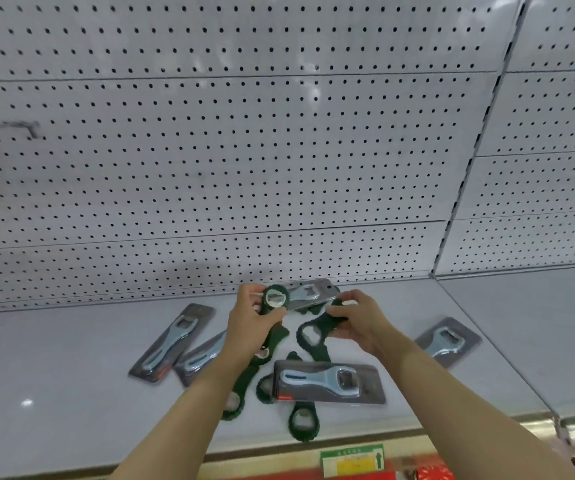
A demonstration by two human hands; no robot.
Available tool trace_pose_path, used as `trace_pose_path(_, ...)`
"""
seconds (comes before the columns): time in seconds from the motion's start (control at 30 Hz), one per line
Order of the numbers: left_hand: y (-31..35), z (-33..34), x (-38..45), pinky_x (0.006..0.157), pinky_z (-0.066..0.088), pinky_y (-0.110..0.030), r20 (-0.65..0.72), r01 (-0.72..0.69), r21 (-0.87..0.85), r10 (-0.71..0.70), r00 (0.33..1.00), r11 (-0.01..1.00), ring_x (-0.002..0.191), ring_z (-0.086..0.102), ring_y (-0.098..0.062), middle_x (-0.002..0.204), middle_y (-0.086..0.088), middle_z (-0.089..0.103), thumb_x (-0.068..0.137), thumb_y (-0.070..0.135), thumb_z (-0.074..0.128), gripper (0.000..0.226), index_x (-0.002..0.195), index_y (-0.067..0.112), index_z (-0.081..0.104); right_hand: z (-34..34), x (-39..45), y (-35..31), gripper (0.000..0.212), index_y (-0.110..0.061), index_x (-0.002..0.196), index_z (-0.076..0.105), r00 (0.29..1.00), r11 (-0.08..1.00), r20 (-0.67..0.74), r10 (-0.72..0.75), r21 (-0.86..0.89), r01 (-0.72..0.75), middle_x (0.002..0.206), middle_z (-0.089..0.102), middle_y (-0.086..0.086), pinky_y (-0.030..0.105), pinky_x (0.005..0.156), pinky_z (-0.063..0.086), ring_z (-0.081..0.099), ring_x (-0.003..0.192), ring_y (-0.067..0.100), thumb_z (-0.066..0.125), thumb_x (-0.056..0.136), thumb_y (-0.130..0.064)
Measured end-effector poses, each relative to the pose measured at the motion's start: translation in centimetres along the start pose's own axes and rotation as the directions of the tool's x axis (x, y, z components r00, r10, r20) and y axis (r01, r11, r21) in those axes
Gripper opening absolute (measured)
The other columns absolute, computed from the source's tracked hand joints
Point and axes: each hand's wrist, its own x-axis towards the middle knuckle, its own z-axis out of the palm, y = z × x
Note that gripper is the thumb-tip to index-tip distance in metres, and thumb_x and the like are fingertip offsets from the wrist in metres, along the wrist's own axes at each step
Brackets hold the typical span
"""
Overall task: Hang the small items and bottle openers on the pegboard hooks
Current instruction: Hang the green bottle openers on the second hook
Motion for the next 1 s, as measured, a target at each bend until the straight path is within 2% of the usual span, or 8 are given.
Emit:
trace_pose_path(0.13,0.7,-3.4,-0.5,0.090,0.055,-0.050,-0.043,-0.034,-0.130,0.028,0.999,0.991,0.087,0.072,-0.021,0.108,0.003,0.066,0.077,0.023,0.079,0.043,0.107,0.037,0.051,3.6,-1.9,-0.9,0.016,-0.008,0.083,0.060,0.982,0.948,-0.017,-0.187,-0.266,0.175,0.083,0.064,0.013,0.021,0.052,0.049,0.062,0.069,0.018,0.074,0.080,0.000)
trace_pose_path(0.2,1.0,-5.7,-0.6,0.090,0.055,-0.051,-0.052,-0.054,-0.174,0.046,0.998,0.983,0.092,0.072,-0.025,0.110,0.001,0.067,0.078,0.023,0.077,0.040,0.104,0.039,0.053,5.4,-3.0,-1.1,0.011,-0.012,0.078,0.068,0.971,0.892,0.007,-0.238,-0.394,0.222,0.074,0.063,0.007,0.020,0.050,0.043,0.054,0.061,0.015,0.075,0.079,-0.003)
trace_pose_path(0.27,1.3,-8.3,-0.9,0.087,0.058,-0.050,-0.062,-0.061,-0.216,0.049,0.997,0.975,0.087,0.074,-0.026,0.110,-0.003,0.067,0.084,0.009,0.074,0.037,0.106,0.031,0.053,7.1,-4.2,-1.5,0.011,-0.009,0.076,0.069,0.973,0.889,-0.004,-0.233,-0.405,0.211,0.071,0.064,0.008,0.022,0.050,0.049,0.058,0.060,0.016,0.076,0.078,-0.001)
trace_pose_path(0.33,1.7,-10.9,-1.4,0.081,0.061,-0.040,-0.067,-0.080,-0.236,0.066,0.996,0.969,0.080,0.074,-0.021,0.107,-0.002,0.067,0.089,0.002,0.069,0.034,0.109,0.025,0.053,8.9,-5.5,-1.8,0.012,-0.003,0.077,0.066,0.981,0.933,-0.052,-0.188,-0.323,0.161,0.075,0.067,0.014,0.027,0.055,0.057,0.066,0.066,0.024,0.077,0.076,0.001)
trace_pose_path(0.43,1.9,-14.8,-2.2,0.081,0.058,-0.030,-0.094,-0.144,-0.190,0.128,0.987,0.971,0.090,0.069,-0.014,0.107,0.004,0.069,0.088,0.007,0.071,0.033,0.109,0.028,0.055,11.8,-7.8,-1.6,0.015,0.002,0.082,0.061,0.996,0.997,-0.047,-0.079,-0.020,0.078,0.082,0.068,0.021,0.031,0.055,0.060,0.071,0.065,0.027,0.075,0.077,0.006)
trace_pose_path(0.6,3.3,-20.4,-4.3,0.069,0.052,-0.020,-0.137,-0.203,-0.258,0.172,0.976,0.945,0.089,0.066,-0.015,0.105,-0.002,0.069,0.088,0.003,0.069,0.033,0.113,0.021,0.057,18.5,-12.0,-0.2,0.026,0.007,0.109,0.060,0.981,0.886,0.192,-0.009,0.457,-0.081,0.094,0.068,0.022,0.033,0.066,0.062,0.065,0.083,0.032,0.049,0.089,0.017)
trace_pose_path(0.8,4.2,-25.5,-7.8,0.077,0.051,-0.026,-0.269,-0.279,-0.269,0.206,0.941,0.922,0.092,0.066,-0.015,0.106,0.000,0.069,0.088,0.000,0.067,0.035,0.109,0.027,0.059,26.6,-15.7,-0.6,0.035,0.010,0.114,0.057,0.927,0.899,0.354,-0.124,0.435,-0.046,0.093,0.064,0.024,0.038,0.078,0.053,0.062,0.085,0.032,0.037,0.088,0.024)
trace_pose_path(1.0,4.9,-30.8,-11.6,0.079,0.053,-0.023,-0.437,-0.387,-0.243,0.256,0.862,0.889,0.096,0.065,-0.012,0.110,0.007,0.068,0.087,0.000,0.068,0.035,0.108,0.027,0.060,32.5,-18.5,-1.1,0.031,0.008,0.103,0.061,0.895,0.894,0.380,-0.234,0.447,0.044,0.093,0.066,0.024,0.032,0.063,0.058,0.064,0.084,0.032,0.040,0.086,0.023)
